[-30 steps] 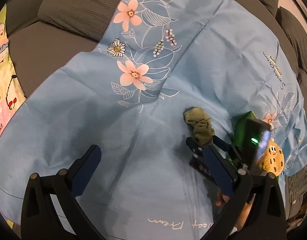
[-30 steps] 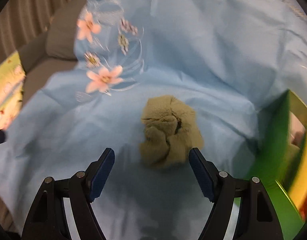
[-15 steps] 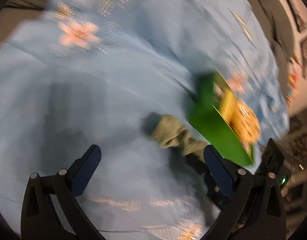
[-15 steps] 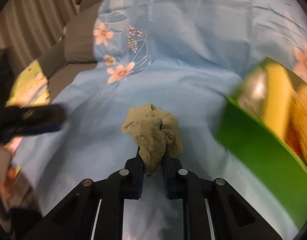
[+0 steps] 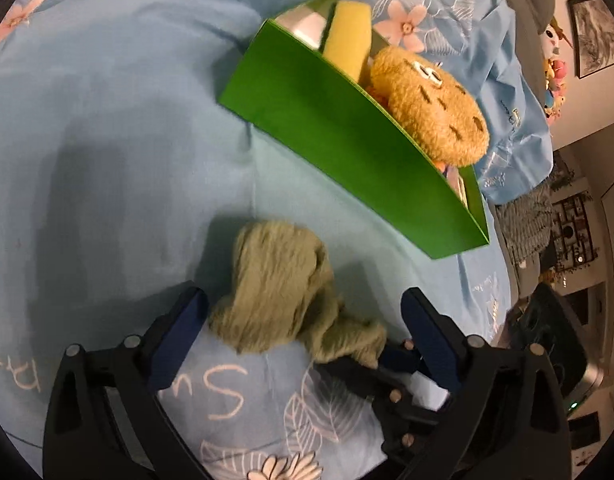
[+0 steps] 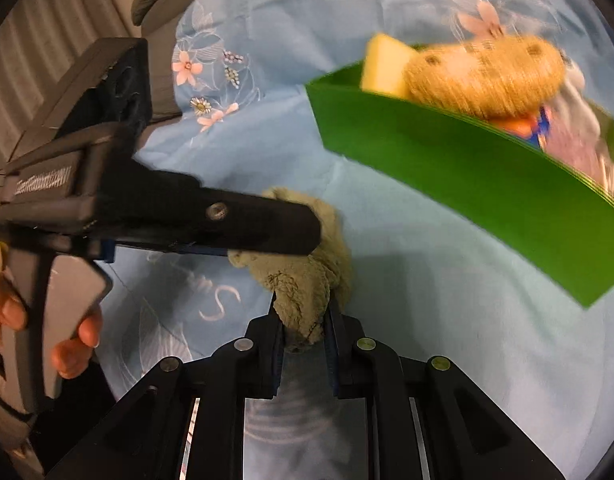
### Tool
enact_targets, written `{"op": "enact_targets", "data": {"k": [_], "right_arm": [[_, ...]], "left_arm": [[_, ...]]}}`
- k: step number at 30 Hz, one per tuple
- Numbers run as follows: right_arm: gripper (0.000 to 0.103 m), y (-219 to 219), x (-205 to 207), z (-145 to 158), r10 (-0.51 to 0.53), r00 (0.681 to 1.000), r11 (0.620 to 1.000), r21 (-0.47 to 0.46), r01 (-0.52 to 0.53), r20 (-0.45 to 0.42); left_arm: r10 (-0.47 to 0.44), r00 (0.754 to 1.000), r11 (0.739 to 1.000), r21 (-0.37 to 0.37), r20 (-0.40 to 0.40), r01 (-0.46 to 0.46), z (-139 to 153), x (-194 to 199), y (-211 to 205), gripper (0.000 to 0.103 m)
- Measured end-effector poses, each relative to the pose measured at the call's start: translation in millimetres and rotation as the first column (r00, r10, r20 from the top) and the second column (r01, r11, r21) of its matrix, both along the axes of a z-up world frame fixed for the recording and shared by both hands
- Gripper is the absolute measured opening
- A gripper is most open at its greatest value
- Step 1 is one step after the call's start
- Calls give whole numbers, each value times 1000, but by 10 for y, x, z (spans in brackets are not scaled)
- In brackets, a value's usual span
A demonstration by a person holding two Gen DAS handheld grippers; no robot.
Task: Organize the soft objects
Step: 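Lift the green cloth with the left gripper and carry it over the box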
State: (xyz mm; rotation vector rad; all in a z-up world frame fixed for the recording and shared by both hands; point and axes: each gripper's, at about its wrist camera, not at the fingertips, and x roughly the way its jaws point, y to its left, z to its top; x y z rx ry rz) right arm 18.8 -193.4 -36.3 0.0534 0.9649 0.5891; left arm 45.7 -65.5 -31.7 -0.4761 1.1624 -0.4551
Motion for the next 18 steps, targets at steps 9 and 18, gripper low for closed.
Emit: {"op": "enact_targets", "data": {"k": [9,18], "right_arm": [[17,-85,17,-46,-1,1000,1000,28,2,-20],[17,-61,-65,197,-33,994,999,19,31,100]], "left_arm": [[-41,999,999,33,16,40,19,-21,-108,20],[-77,970,991,121,232,49,480,-120,-270,14]]}}
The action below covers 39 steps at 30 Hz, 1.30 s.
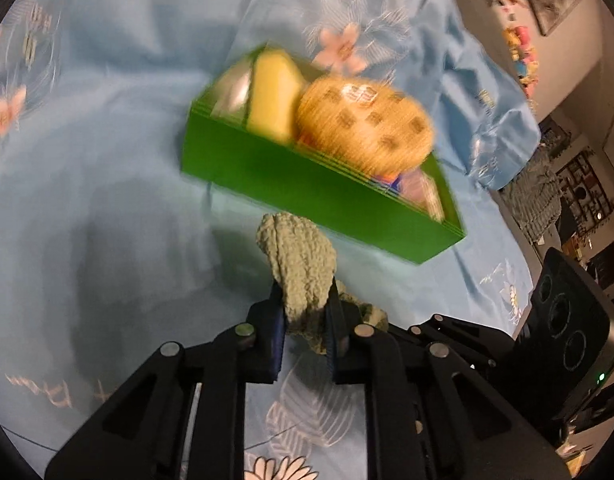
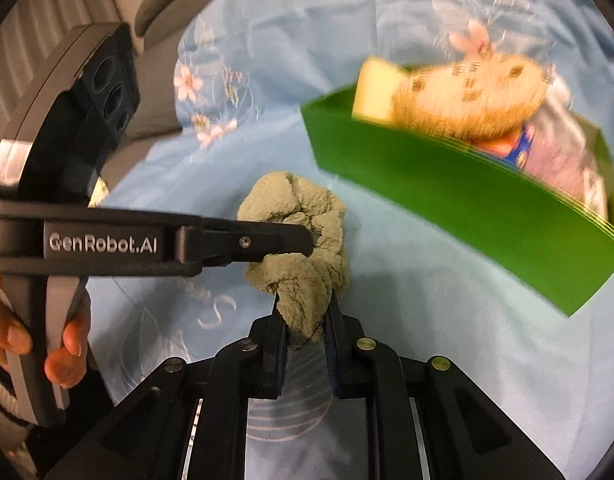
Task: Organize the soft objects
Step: 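Lift the green cloth with the left gripper and carry it over the box, then lower the green cloth onto the cookie plush and open the left gripper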
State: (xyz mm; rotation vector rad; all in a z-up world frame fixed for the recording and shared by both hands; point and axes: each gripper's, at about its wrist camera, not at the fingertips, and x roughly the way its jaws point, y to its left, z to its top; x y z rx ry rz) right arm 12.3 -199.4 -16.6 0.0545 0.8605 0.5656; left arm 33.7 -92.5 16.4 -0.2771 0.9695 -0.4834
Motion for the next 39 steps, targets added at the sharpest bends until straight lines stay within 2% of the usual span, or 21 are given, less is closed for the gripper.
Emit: {"op": "enact_targets", "data": {"k": [4,8,11,14,17,20,21,22,26,28,29,30,31,33,36,39], "right_arm": [[17,-108,38,281,-59,994,997,46,55,90],[17,-220,168,540,-120,980,990,94,105,162],[17,-312,327,684,-154,970,984,119,133,186],[17,-416,563,786,-194,961,976,139,169,197],[17,-522,794,793,-248,947,966,127,226,204],[18,-610,1038,728,-314,930,949,100,300,191],[18,-642,1117,695,-332,927,943,85,321,177],[23,-679,1219,632,-360,921,933,61,355,149],[37,-728,1333,560,-378,920,926,47,375,107],[63,-682,1294,621,-364,923,931,22,364,126],[70,-657,1251,669,-362,921,931,0,366,141],[80,-649,1208,716,-369,917,927,-15,376,150],[83,-659,1167,760,-380,912,922,-19,387,158],[87,-730,1035,891,-411,893,909,16,415,180],[102,-834,889,997,-468,863,882,40,470,189],[102,-897,829,963,-566,810,819,-6,574,154]], "left_arm": [[1,994,1000,29,113,-5,280,67,-114,15],[-7,984,998,56,180,-3,510,247,-248,15],[-8,971,994,104,238,-17,670,450,-415,15],[-5,965,990,140,261,-32,740,679,-535,16],[-10,960,976,210,281,-51,735,940,-718,22],[2,967,960,272,253,-73,666,1153,-798,54],[7,970,954,289,244,-79,638,1211,-814,72],[16,972,948,307,235,-89,614,1262,-818,80],[48,979,937,330,200,-114,565,1340,-742,82],[70,980,934,332,185,-130,583,1323,-676,83],[79,979,934,330,189,-139,621,1289,-621,83],[81,978,932,333,193,-143,645,1257,-608,88],[87,976,929,337,201,-152,683,1213,-570,102],[106,967,927,330,232,-180,774,1113,-489,102],[122,964,923,330,235,-197,870,1000,-404,102],[122,971,924,335,205,-187,894,925,-406,102]]}}
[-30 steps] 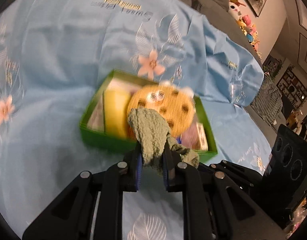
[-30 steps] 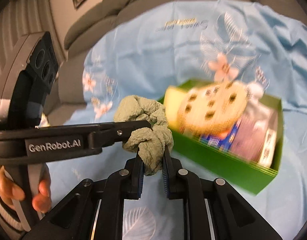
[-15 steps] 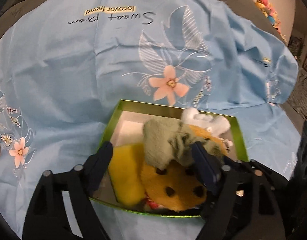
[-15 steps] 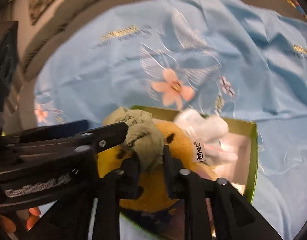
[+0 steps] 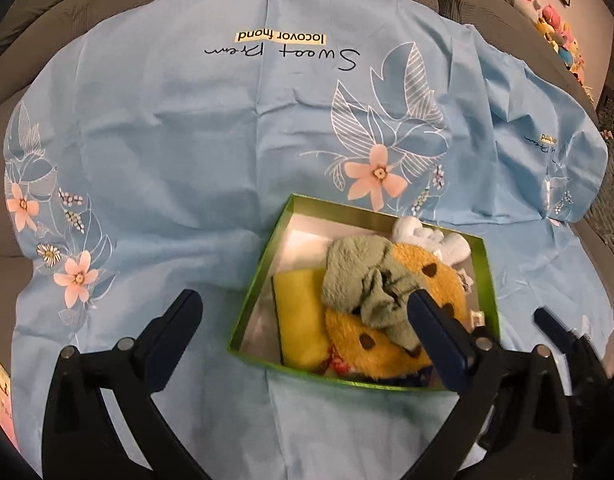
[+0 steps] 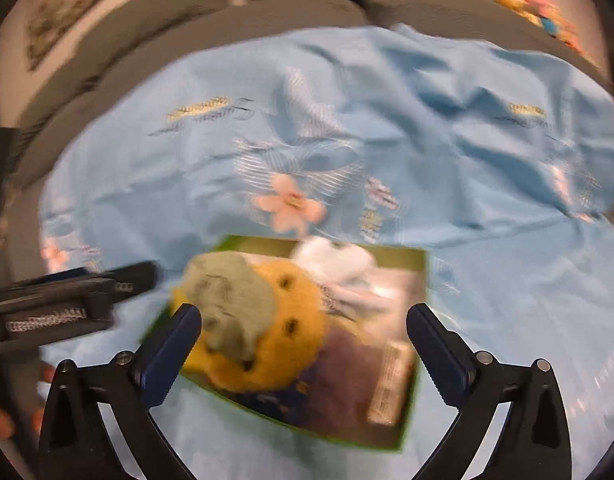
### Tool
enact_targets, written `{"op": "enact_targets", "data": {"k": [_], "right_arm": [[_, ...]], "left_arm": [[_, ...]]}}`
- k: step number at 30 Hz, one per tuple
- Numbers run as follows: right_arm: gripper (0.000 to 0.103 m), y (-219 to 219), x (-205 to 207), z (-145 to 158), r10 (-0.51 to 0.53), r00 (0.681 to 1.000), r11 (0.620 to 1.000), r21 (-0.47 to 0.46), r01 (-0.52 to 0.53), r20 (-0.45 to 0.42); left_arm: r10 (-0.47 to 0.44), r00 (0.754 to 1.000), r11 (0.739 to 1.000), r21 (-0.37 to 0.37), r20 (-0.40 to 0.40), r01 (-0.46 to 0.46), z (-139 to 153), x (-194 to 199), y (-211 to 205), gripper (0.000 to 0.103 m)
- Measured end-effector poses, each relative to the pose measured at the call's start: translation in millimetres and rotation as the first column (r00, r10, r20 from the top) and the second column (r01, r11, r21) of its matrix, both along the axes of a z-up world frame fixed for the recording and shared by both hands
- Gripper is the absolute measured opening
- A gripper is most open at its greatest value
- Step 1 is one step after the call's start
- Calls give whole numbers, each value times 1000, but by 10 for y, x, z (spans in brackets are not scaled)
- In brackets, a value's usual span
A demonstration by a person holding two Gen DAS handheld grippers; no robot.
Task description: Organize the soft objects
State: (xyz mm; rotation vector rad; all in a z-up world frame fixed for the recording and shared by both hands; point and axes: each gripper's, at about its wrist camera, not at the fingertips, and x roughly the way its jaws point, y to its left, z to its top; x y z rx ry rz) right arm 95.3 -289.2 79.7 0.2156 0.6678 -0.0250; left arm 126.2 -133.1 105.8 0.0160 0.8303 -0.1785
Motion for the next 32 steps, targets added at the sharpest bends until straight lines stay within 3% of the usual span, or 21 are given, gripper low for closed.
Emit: {"op": "enact_targets", "data": {"k": [3,5,7,11,14,19,32], "right_arm": [[102,-30,100,-127,-51,985,998,24,56,-167],[102,-32,221,-249,1,955,998,56,17,-297],[102,-41,247,-334,14,939,997,72,11,-344],[102,-71,215,-342,9,938,996,81,20,-348],[102,-114,194,-299,15,943,995,102,20,-333],[102,-154,187,-288,21,945,990,136,25,-326],[102,-175,221,-278,21,951,988,149,27,-308]], "left_arm": [[-1,998,1000,8,-60,1,-40,-37,-50,102],[-14,995,1000,-4,-101,14,-74,-51,-79,102],[-5,990,1000,9,-141,6,-108,-56,-102,102],[30,978,999,36,-208,-23,-156,-42,-129,102],[26,975,1000,10,-221,-24,-159,-40,-117,102],[50,971,998,36,-235,-42,-168,-3,-123,102],[91,981,993,92,-171,-76,-73,-25,-157,102]]}}
